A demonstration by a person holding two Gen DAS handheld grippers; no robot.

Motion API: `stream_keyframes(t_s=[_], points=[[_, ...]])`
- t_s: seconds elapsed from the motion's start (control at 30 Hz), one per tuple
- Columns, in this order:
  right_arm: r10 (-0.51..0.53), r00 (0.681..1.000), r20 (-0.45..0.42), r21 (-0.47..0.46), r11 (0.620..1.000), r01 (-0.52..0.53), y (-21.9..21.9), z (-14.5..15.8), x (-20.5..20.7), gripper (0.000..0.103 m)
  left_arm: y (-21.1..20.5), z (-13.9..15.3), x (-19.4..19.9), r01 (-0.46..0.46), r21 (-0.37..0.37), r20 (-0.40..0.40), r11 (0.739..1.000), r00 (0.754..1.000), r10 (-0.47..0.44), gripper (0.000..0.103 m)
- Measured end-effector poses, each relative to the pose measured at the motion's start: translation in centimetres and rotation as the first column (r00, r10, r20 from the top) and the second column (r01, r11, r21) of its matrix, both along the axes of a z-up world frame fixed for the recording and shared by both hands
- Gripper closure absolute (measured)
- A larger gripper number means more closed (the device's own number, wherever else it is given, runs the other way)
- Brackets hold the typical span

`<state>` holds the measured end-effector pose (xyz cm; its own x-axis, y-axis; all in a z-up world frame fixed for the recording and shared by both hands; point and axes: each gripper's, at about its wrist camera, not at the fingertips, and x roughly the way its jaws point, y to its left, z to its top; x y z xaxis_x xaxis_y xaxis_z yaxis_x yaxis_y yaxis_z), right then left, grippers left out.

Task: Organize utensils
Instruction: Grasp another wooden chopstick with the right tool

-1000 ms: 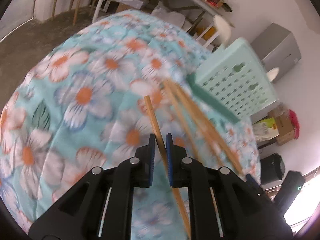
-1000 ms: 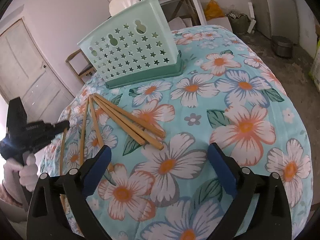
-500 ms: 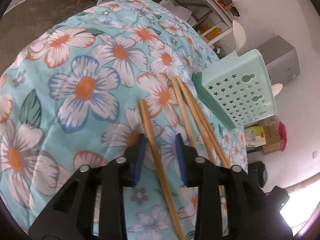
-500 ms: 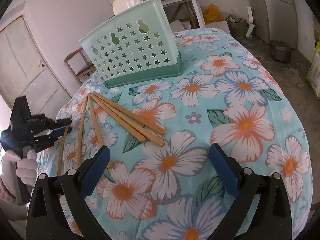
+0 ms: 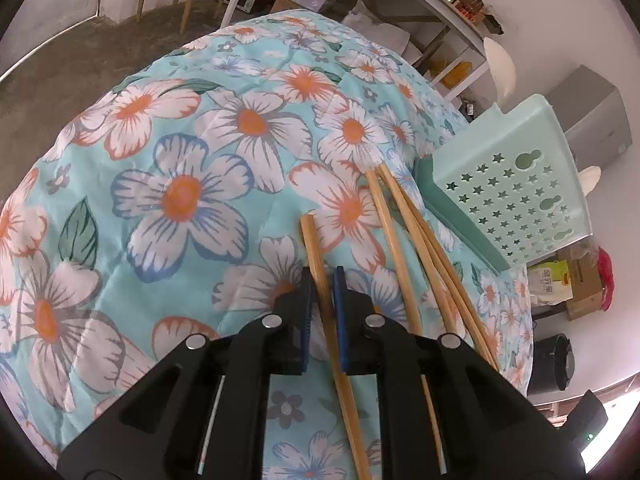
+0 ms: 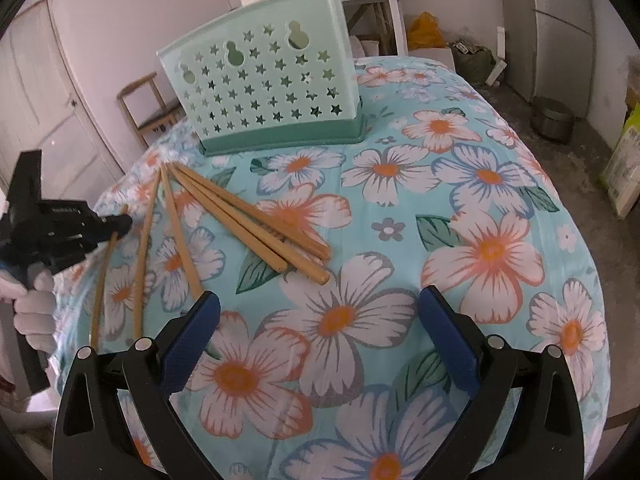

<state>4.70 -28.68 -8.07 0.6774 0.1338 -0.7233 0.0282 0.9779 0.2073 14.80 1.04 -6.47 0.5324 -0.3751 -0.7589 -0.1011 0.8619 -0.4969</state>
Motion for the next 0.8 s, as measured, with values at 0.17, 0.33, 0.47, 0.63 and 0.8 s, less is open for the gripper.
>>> stream_keyframes(t_s=[0.17, 0.33, 0.47, 0.63, 0.8], points=[[0.007, 1.000, -0.018, 0.018, 1.000, -0.006, -0.4, 0.4, 0.0, 0.008, 1.2, 0.8, -1.2, -0.012, 0.000, 0.058, 1.000, 0.998, 0.012, 0.093], [0.002, 1.000, 0.018, 0.013, 1.000, -0.002, -0.2, 2.3, 0.0, 0.031, 3.0, 1.0, -2.4, -0.038, 0.045, 0.115, 0.998, 0.993, 0.033, 0.092], [0.096, 0.992, 0.088, 0.084, 0.991, -0.103, 1.7, 4.8, 1.1, 0.042, 4.0, 0.4, -2.6, -0.045, 0.034, 0.122, 0.998, 0.992, 0.041, 0.091], [0.242, 0.967, 0.079, 0.155, 0.955, -0.252, 5.5, 6.1, 5.1, 0.059, 4.1, 0.1, -2.9, -0.035, 0.037, 0.138, 0.999, 0.990, 0.030, 0.090], [0.385, 0.923, -0.005, 0.141, 0.914, -0.381, 10.6, 5.3, 9.8, 0.072, 4.1, -0.1, -2.9, -0.032, 0.028, 0.138, 0.999, 0.990, 0.027, 0.090]])
